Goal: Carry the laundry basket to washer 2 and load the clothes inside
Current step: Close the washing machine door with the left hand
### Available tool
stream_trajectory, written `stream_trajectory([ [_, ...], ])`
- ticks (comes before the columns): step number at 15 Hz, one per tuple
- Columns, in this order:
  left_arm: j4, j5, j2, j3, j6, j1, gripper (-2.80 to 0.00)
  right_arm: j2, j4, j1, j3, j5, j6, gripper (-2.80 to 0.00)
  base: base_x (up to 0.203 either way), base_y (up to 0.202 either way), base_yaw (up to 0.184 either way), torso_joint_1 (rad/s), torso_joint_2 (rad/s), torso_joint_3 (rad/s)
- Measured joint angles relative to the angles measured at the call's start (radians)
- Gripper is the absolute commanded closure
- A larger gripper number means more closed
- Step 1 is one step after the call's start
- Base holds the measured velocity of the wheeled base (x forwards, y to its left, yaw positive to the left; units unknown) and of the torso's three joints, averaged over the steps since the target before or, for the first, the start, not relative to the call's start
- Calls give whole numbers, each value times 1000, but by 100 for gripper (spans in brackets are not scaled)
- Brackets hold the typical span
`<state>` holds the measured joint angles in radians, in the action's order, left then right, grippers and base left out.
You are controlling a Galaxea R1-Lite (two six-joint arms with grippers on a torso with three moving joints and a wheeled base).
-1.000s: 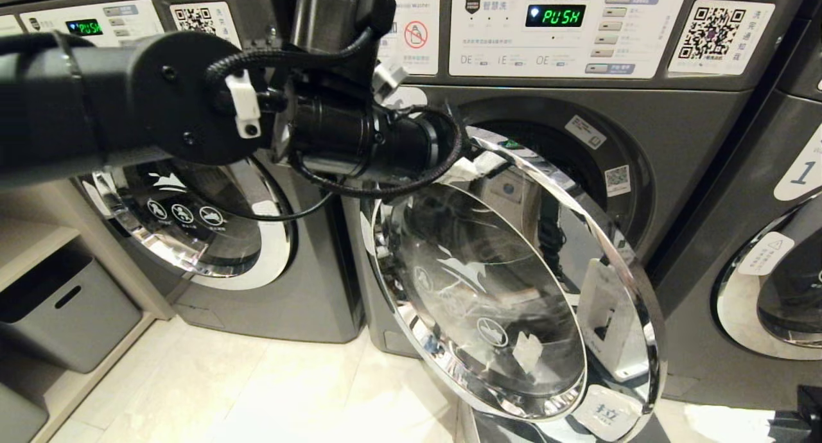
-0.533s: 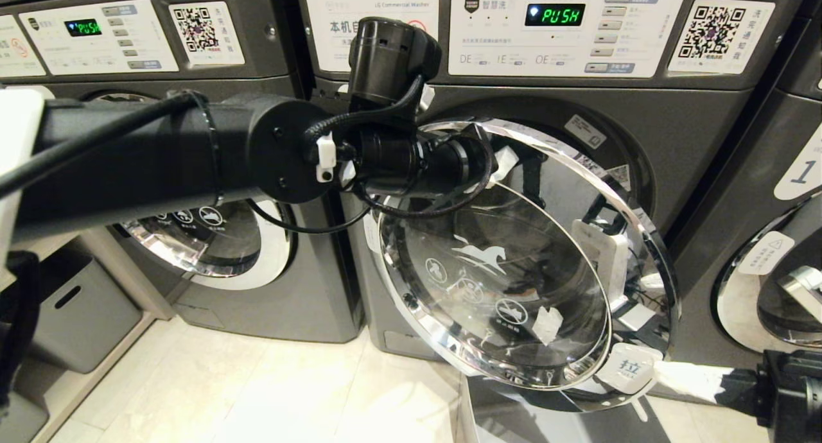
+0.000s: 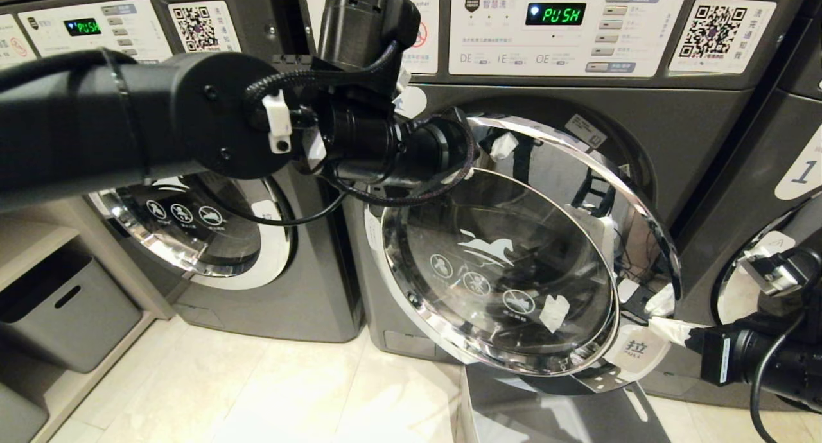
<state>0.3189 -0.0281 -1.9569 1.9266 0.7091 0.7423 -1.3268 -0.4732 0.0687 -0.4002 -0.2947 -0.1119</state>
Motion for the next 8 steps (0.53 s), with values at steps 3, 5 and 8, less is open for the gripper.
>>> stream_trajectory([
  [3,24,9,53,0,0,-2,0,-2,17,-1,0,43,0,0,0,0,0,0,0,0],
  [5,60,11,91,0,0,-2,0,-5,18,-1,8,67,0,0,0,0,0,0,0,0],
  [8,91,41,152,1,-2,-3,0,-19,17,-1,20,103,-1,0,0,0,0,0,0,0],
])
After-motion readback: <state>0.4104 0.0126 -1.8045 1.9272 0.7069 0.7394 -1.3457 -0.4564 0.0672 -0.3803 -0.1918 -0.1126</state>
